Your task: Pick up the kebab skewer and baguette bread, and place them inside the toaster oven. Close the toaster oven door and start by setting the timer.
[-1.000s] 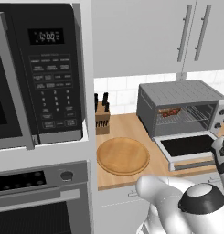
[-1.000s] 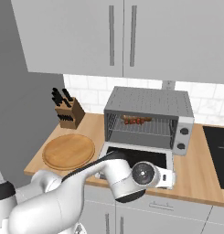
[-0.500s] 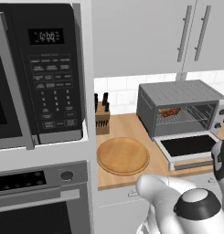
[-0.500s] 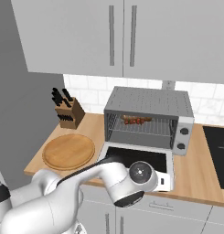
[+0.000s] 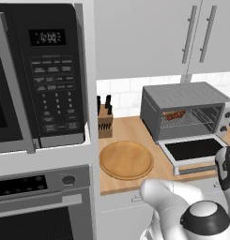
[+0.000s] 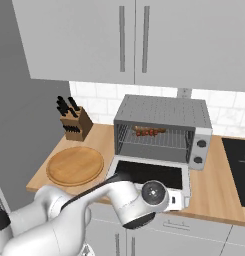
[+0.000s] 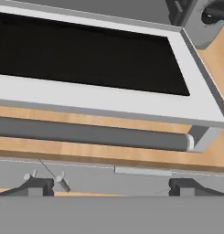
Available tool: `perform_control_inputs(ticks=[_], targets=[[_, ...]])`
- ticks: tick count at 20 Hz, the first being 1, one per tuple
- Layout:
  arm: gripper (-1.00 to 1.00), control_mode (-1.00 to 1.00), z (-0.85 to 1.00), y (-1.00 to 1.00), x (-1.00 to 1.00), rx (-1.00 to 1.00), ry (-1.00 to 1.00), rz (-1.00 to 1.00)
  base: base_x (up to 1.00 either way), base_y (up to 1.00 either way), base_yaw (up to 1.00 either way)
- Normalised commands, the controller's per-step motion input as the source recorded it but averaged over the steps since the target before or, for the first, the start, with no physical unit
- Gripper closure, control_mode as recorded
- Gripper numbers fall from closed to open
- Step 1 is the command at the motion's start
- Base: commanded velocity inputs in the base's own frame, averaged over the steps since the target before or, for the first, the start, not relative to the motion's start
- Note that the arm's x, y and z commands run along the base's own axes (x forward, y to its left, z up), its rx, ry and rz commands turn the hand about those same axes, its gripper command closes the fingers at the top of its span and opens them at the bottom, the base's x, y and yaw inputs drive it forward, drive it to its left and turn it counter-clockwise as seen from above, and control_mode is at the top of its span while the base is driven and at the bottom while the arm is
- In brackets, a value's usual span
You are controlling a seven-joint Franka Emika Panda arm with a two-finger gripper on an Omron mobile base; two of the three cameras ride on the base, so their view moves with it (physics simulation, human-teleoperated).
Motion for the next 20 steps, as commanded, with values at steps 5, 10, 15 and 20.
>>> perform_control_inputs(ticks=[5, 10, 15, 20], targets=[[-1.00, -1.00, -0.31, 0.25, 0.09, 0.00, 0.00, 0.04, 0.00, 0.00, 0.00], [-1.00, -1.00, -0.04, 0.13, 0.06, 0.03, 0.00, -0.05, 0.00, 0.00, 0.00], [-1.00, -1.00, -0.25, 0.00, 0.00, 0.13, -0.03, -0.07, 0.00, 0.00, 0.00], [-1.00, -1.00, -0.15, 0.00, 0.14, 0.11, -0.13, 0.00, 0.00, 0.00, 0.00]])
